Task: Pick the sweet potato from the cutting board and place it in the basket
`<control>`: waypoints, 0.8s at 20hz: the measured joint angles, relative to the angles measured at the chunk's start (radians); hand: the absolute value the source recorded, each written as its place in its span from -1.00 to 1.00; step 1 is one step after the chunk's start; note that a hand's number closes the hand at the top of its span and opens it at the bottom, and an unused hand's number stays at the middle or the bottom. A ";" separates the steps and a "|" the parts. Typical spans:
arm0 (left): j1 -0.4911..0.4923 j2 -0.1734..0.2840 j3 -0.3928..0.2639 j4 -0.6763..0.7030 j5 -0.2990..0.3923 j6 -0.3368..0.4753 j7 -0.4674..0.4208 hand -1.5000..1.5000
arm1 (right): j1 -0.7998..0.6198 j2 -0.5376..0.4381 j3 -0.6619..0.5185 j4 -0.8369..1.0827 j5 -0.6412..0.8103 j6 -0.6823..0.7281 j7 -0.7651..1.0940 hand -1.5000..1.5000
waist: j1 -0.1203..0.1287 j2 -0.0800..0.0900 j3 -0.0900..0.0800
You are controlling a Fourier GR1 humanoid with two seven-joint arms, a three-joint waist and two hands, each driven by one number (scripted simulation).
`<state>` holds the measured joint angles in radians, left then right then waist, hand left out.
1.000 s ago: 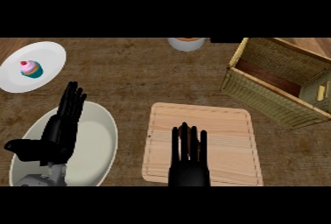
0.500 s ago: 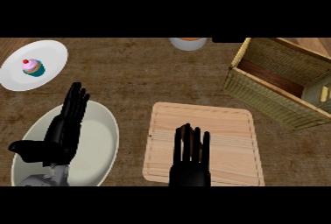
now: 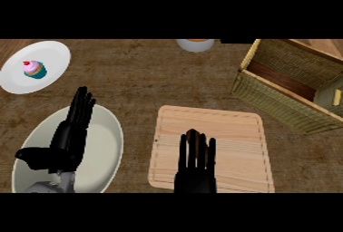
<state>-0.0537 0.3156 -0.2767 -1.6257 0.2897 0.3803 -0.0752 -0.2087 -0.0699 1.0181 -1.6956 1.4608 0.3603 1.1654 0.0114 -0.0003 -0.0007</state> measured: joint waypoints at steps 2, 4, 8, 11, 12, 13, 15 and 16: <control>0.002 0.000 0.006 -0.001 -0.001 -0.005 -0.003 0.00 | -0.010 0.012 -0.010 0.012 -0.014 -0.007 -0.002 -1.00 | 0.001 0.000 0.000; -0.002 -0.001 0.007 -0.008 -0.006 -0.003 0.007 0.00 | -0.013 0.026 -0.003 0.027 -0.025 -0.021 0.008 -1.00 | 0.002 0.000 0.000; 0.008 -0.009 0.010 -0.010 -0.015 -0.003 0.003 0.00 | -0.022 0.041 -0.003 0.057 -0.016 -0.044 0.012 -1.00 | 0.000 0.000 0.000; 0.008 -0.002 0.017 -0.030 -0.012 -0.011 0.025 0.00 | -0.054 0.045 -0.016 0.078 -0.024 -0.053 0.014 -1.00 | 0.003 0.000 0.001; 0.011 -0.001 0.022 -0.027 -0.009 -0.017 0.021 0.00 | -0.056 0.046 -0.021 0.091 -0.019 -0.059 0.012 -1.00 | 0.002 0.000 0.000; 0.008 -0.001 0.027 -0.022 -0.009 -0.022 0.018 0.00 | -0.066 0.047 -0.023 0.107 -0.026 -0.066 0.014 -1.00 | 0.003 0.000 0.000; 0.011 -0.008 0.026 -0.025 -0.016 -0.021 0.013 0.00 | -0.074 0.049 -0.037 0.130 -0.032 -0.081 0.008 -1.00 | 0.002 0.001 0.001; 0.013 -0.012 0.022 -0.030 -0.019 -0.018 0.018 0.00 | -0.087 0.049 -0.044 0.140 -0.042 -0.089 0.009 -1.00 | 0.004 0.001 0.001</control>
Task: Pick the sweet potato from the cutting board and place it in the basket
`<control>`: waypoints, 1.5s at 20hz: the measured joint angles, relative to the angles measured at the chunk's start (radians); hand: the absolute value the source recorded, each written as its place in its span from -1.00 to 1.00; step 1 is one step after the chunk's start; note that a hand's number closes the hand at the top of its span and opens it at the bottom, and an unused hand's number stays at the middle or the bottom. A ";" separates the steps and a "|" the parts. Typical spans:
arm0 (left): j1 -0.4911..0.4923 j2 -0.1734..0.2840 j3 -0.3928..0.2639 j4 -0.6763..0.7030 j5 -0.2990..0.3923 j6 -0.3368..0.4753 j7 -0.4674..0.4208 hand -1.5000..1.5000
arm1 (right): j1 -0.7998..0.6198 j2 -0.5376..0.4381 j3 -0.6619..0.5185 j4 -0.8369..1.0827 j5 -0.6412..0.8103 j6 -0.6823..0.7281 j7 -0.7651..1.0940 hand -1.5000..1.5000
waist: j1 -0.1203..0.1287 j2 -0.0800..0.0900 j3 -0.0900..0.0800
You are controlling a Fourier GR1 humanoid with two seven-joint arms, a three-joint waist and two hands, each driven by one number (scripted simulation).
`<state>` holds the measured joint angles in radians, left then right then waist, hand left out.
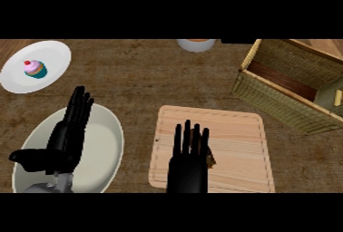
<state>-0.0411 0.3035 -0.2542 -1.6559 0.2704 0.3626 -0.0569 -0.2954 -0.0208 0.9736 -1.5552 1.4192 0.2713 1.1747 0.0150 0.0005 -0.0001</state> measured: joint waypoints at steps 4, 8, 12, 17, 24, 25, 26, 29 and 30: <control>-0.003 -0.014 0.006 0.023 -0.005 -0.008 -0.011 0.00 | -0.002 0.001 -0.017 0.027 -0.002 -0.023 -0.003 -1.00 | -0.005 0.000 0.000; 0.008 -0.017 0.006 0.013 -0.018 -0.013 -0.011 0.00 | 0.001 0.002 -0.024 0.049 -0.010 -0.041 -0.001 -1.00 | -0.004 0.000 0.000; 0.001 -0.016 0.026 0.025 -0.013 -0.027 -0.006 0.00 | 0.000 0.002 -0.041 0.091 -0.026 -0.065 -0.001 -1.00 | -0.005 0.000 0.000; -0.008 -0.018 0.042 0.019 -0.016 -0.039 0.004 0.00 | -0.011 0.002 -0.067 0.113 -0.046 -0.083 -0.009 -1.00 | -0.007 0.000 0.000; -0.012 -0.029 0.053 0.011 -0.033 -0.046 0.024 0.00 | -0.001 0.011 -0.073 0.158 -0.056 -0.114 -0.023 -1.00 | -0.007 -0.002 0.000; -0.007 -0.028 0.056 0.008 -0.034 -0.050 0.025 0.00 | -0.005 0.012 -0.073 0.165 -0.063 -0.119 -0.021 -1.00 | -0.006 -0.003 0.000; 0.006 -0.025 0.059 0.003 -0.032 -0.058 0.019 0.00 | -0.014 0.013 -0.085 0.178 -0.070 -0.123 -0.025 -1.00 | -0.005 -0.003 0.000; -0.009 -0.033 0.068 0.011 -0.037 -0.060 0.029 0.00 | -0.018 0.019 -0.104 0.198 -0.071 -0.140 -0.034 -1.00 | -0.007 -0.004 0.000; 0.001 -0.039 0.062 0.000 -0.045 -0.055 0.030 0.00 | -0.014 0.020 -0.107 0.198 -0.069 -0.143 -0.035 -1.00 | -0.007 -0.005 0.000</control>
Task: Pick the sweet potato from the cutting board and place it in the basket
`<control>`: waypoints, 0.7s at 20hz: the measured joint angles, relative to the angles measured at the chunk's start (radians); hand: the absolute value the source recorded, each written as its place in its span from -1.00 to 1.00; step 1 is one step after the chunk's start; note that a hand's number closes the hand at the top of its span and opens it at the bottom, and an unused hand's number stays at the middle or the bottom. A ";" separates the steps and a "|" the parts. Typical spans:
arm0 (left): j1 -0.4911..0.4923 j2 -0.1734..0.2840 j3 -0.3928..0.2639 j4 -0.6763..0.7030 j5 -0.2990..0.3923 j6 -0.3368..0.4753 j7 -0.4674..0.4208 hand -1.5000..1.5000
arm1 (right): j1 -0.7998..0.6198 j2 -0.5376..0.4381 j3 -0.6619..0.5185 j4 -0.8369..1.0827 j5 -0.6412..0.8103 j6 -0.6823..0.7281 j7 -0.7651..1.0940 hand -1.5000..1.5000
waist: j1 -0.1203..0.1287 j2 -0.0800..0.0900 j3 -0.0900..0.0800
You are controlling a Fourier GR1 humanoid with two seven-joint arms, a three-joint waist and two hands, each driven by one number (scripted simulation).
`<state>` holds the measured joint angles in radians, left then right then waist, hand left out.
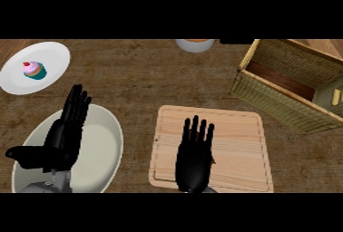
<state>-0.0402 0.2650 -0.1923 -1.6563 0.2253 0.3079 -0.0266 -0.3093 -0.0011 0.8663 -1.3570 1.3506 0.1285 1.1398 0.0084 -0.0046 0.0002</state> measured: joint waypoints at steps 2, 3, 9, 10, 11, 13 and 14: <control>-0.002 0.001 0.011 0.001 -0.001 -0.008 0.001 0.00 | -0.005 0.001 -0.013 0.011 -0.003 -0.008 -0.006 -1.00 | 0.000 0.000 0.000; 0.001 0.000 0.013 -0.003 -0.003 -0.009 0.005 0.00 | -0.005 0.001 -0.017 0.014 -0.002 -0.012 -0.007 -1.00 | -0.001 0.000 0.000; 0.011 -0.023 0.018 0.007 -0.019 -0.021 -0.013 0.00 | 0.001 0.001 -0.037 0.033 -0.011 -0.032 -0.023 1.00 | -0.001 -0.003 0.000; 0.014 -0.019 0.023 0.000 -0.015 -0.029 -0.007 0.00 | -0.002 0.002 -0.044 0.039 -0.022 -0.030 -0.028 1.00 | 0.000 -0.003 0.000; 0.019 -0.021 0.022 -0.006 -0.018 -0.029 -0.004 0.00 | -0.007 0.002 -0.050 0.051 -0.020 -0.026 -0.039 1.00 | 0.000 -0.004 0.000; 0.012 -0.024 0.026 -0.006 -0.024 -0.028 0.003 0.00 | -0.017 0.001 -0.068 0.064 -0.018 -0.011 -0.063 1.00 | -0.001 -0.006 0.000; 0.010 -0.031 0.022 -0.007 -0.031 -0.023 0.005 0.00 | -0.029 0.002 -0.064 0.086 -0.022 -0.013 -0.065 1.00 | 0.001 -0.007 -0.001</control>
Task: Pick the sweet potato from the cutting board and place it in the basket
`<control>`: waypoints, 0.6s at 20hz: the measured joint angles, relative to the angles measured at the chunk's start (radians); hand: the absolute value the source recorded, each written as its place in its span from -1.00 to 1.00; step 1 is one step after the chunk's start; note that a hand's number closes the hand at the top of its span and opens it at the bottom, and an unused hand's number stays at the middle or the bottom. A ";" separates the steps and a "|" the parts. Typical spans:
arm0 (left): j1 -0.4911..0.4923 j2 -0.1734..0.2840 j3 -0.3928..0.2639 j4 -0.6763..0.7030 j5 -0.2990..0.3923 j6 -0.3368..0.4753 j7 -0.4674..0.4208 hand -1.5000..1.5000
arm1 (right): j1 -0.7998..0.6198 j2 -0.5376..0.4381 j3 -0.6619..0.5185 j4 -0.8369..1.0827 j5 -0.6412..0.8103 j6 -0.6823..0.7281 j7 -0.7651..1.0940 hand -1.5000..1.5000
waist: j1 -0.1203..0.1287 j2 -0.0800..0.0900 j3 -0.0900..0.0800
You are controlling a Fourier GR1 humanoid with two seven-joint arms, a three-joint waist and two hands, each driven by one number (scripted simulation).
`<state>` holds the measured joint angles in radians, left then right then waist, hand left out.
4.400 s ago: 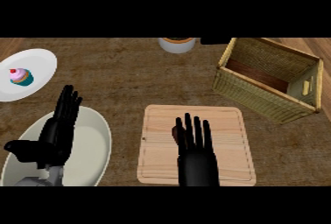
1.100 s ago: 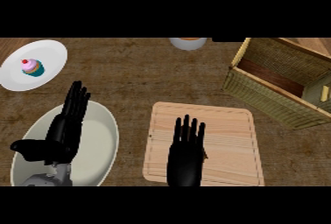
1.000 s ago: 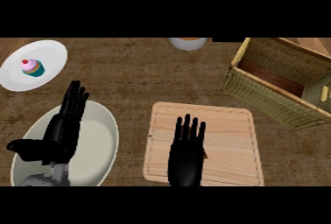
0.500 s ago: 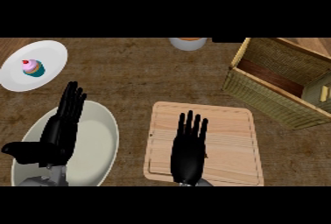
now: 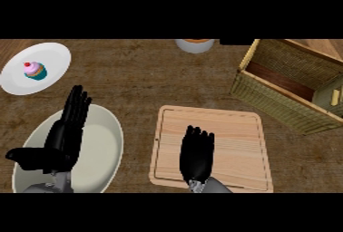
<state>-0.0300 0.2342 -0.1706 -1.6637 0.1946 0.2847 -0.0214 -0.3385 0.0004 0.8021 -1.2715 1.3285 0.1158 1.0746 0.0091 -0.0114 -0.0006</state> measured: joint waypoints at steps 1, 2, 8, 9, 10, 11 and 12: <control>-0.010 -0.005 0.006 0.022 -0.001 -0.004 -0.012 0.00 | -0.005 0.000 0.001 0.008 0.001 0.001 -0.006 1.00 | -0.001 -0.001 0.000; -0.004 -0.010 0.002 0.022 -0.006 -0.005 -0.018 0.00 | -0.016 0.000 0.005 0.015 -0.004 0.007 -0.006 1.00 | 0.000 -0.001 -0.001; 0.024 -0.006 0.016 0.003 -0.005 -0.030 -0.017 0.00 | -0.041 0.000 0.033 0.046 0.008 0.015 -0.014 1.00 | 0.002 -0.005 -0.001; 0.016 -0.010 0.013 0.000 -0.007 -0.030 -0.010 0.00 | -0.060 0.000 0.023 0.067 -0.017 0.011 -0.015 1.00 | 0.004 -0.004 -0.001; 0.009 -0.017 0.008 -0.001 -0.013 -0.024 -0.001 0.00 | -0.081 0.000 -0.015 0.083 -0.043 0.007 -0.029 1.00 | 0.004 -0.002 -0.001; 0.004 -0.016 0.007 -0.002 -0.013 -0.027 0.002 0.00 | -0.101 0.000 -0.045 0.091 -0.083 0.000 -0.029 1.00 | 0.008 0.001 -0.001; -0.004 -0.019 0.003 -0.001 -0.016 -0.027 0.004 0.00 | -0.129 -0.001 -0.090 0.104 -0.125 -0.004 -0.032 1.00 | 0.014 0.006 0.000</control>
<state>-0.0339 0.2149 -0.1678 -1.6645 0.1791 0.2578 -0.0171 -0.4673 -0.0002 0.7122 -1.1674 1.2035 0.1116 1.0424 0.0230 -0.0056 -0.0009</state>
